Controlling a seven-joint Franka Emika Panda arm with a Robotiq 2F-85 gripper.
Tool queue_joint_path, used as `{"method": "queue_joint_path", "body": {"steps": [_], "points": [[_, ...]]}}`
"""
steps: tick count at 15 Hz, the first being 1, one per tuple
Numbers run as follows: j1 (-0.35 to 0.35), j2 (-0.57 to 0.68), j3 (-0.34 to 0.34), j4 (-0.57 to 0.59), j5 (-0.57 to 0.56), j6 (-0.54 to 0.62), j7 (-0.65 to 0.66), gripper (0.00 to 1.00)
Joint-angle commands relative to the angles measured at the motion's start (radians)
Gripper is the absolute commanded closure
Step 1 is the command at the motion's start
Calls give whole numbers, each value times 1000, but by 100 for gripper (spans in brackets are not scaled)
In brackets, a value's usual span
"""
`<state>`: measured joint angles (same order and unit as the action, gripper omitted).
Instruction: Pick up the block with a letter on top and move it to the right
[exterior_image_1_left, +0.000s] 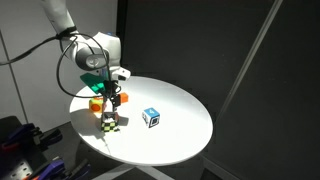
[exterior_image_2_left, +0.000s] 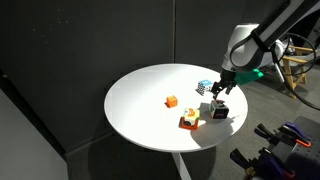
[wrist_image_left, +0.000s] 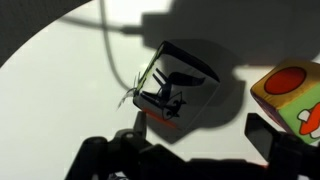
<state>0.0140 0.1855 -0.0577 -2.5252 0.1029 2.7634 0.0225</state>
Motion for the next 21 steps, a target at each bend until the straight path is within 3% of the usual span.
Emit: {"method": "queue_joint_path", "body": {"steps": [1, 7, 13, 21], "points": [[5, 36, -9, 35, -22, 14, 137, 0], [5, 76, -17, 45, -1, 58, 246, 0], [5, 149, -19, 56, 6, 146, 251, 0], [15, 233, -48, 90, 4, 174, 253, 0]]}}
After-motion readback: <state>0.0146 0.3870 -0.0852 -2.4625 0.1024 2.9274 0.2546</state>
